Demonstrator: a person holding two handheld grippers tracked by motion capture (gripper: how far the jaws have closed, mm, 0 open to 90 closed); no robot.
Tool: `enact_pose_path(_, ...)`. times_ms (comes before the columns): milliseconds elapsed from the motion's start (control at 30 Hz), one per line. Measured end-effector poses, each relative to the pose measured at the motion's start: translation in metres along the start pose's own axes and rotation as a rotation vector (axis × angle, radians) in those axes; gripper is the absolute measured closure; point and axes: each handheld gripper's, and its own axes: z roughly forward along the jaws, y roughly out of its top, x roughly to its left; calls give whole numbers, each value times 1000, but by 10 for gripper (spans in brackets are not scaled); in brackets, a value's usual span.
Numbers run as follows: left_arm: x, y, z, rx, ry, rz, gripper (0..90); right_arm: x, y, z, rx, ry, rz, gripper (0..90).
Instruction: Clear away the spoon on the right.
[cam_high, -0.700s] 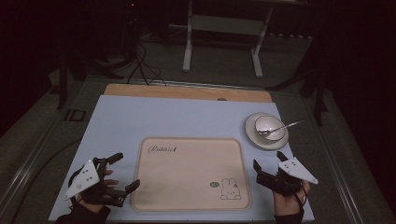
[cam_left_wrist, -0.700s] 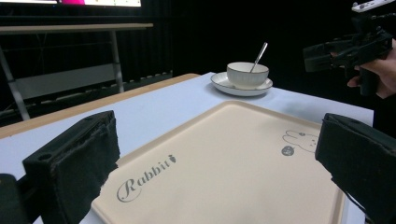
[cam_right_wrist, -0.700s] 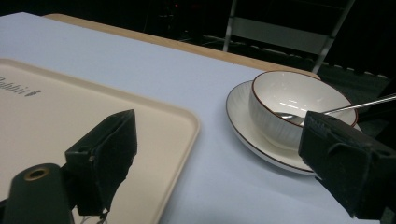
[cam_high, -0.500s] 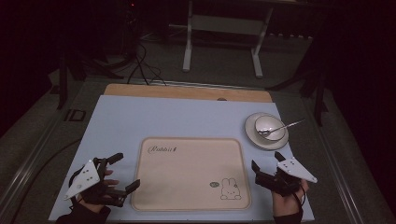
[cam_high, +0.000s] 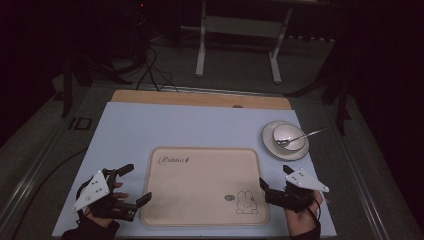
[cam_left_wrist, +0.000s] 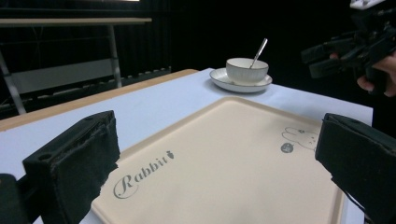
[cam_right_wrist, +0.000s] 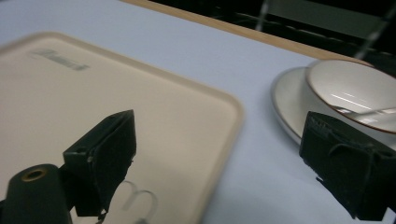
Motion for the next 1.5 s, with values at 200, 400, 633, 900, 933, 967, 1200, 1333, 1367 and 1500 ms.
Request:
enact_pose_path(200, -3, 1, 1, 13, -18, 14, 0, 8, 14, -2, -35, 71, -37, 107)
enact_pose_path(400, -4, 0, 2, 16, -24, 13, 0, 2, 31, -6, -78, 70, -62, 108)
enact_pose_path(633, -4, 0, 3, 22, -27, 11, 0, -16, 47, -7, -115, 55, -37, 109)
enact_pose_path(900, -4, 0, 2, 19, -28, 11, 0, -41, 57, -6, -172, 56, 0, 102)
enact_pose_path(933, -4, 0, 2, 20, -28, 10, 0, -44, 59, -6, -176, 51, 4, 102)
enact_pose_path(967, -4, 0, 2, 19, -28, 10, 0, -48, 61, -6, -182, 42, 11, 100)
enact_pose_path(1200, -4, 0, 2, 21, -29, 8, 0, -74, 65, -3, -184, 5, 45, 99)
enact_pose_path(1333, -5, 0, 2, 21, -28, 8, 0, -88, 62, 2, -167, -21, 59, 99)
enact_pose_path(1367, -5, 0, 2, 20, -28, 7, 0, -92, 60, 4, -158, -33, 54, 99)
enact_pose_path(1500, -5, 0, 2, 20, -28, 5, 0, -104, 56, 9, -134, -60, 65, 99)
